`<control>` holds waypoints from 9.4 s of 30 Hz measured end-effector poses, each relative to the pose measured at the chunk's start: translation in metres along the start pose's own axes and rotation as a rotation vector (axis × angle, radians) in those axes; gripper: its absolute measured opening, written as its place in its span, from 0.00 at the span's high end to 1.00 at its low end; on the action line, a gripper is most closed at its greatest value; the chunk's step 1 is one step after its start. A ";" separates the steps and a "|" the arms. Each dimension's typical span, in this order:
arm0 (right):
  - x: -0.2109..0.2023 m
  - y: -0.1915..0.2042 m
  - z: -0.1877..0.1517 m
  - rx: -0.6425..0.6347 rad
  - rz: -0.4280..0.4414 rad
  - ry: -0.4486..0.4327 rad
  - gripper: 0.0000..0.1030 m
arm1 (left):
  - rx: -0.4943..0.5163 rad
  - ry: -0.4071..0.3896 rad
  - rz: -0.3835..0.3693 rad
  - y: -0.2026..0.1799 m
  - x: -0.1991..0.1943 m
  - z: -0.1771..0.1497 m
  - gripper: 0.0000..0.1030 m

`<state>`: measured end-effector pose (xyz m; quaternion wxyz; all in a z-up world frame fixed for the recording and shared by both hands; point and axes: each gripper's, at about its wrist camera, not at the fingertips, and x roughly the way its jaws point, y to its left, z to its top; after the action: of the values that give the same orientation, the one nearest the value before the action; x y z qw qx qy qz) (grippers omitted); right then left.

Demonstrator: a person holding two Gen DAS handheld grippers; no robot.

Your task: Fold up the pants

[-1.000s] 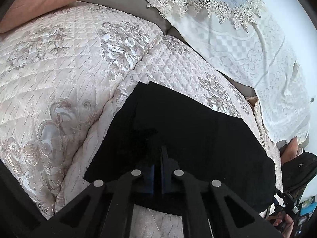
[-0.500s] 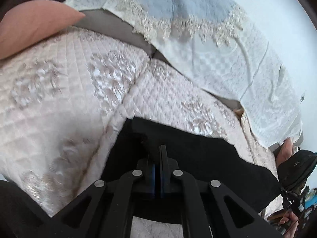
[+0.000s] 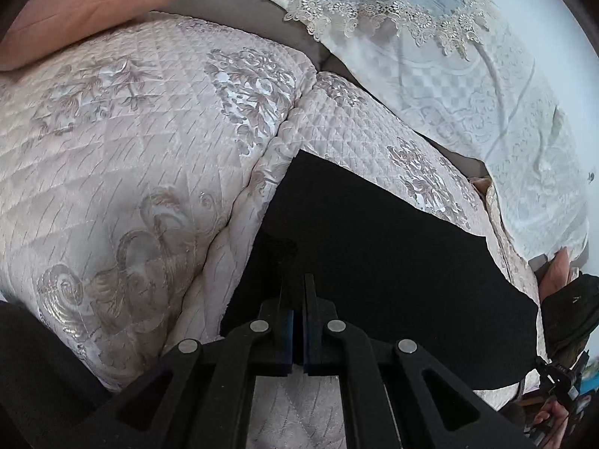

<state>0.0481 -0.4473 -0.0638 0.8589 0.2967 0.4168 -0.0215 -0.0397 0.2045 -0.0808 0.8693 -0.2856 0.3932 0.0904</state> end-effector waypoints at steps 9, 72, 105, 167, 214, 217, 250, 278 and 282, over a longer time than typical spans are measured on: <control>-0.022 0.022 0.000 -0.165 -0.148 -0.076 0.75 | 0.035 -0.018 0.028 0.007 -0.019 0.000 0.92; 0.034 0.223 -0.178 -0.838 0.089 0.079 0.56 | 0.444 -0.002 0.091 -0.114 0.002 -0.060 0.86; 0.034 0.211 -0.175 -0.801 0.021 0.081 0.55 | 0.328 -0.046 0.159 -0.059 -0.012 -0.033 0.78; 0.027 0.252 -0.196 -0.868 0.081 0.071 0.48 | -0.025 -0.101 0.019 -0.011 0.003 -0.022 0.59; 0.023 0.169 -0.130 -0.578 0.058 0.023 0.48 | 0.568 0.177 -0.510 -0.227 0.023 -0.084 0.73; 0.026 0.172 -0.129 -0.553 0.118 0.053 0.48 | 0.518 0.110 -0.453 -0.208 0.011 -0.069 0.72; 0.067 0.198 -0.126 -0.405 0.343 0.243 0.97 | 0.424 0.038 -0.172 -0.145 0.029 -0.042 0.72; 0.064 0.176 -0.115 -0.381 0.330 0.219 0.97 | 0.442 0.040 -0.188 -0.157 0.029 -0.041 0.72; 0.072 0.168 -0.113 -0.348 0.340 0.276 0.90 | 0.441 0.048 -0.186 -0.159 0.031 -0.041 0.72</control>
<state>0.0634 -0.2342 -0.0873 0.8235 0.2103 0.4714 0.2355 0.0160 0.0484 -0.0579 0.9056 -0.1261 0.3960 -0.0851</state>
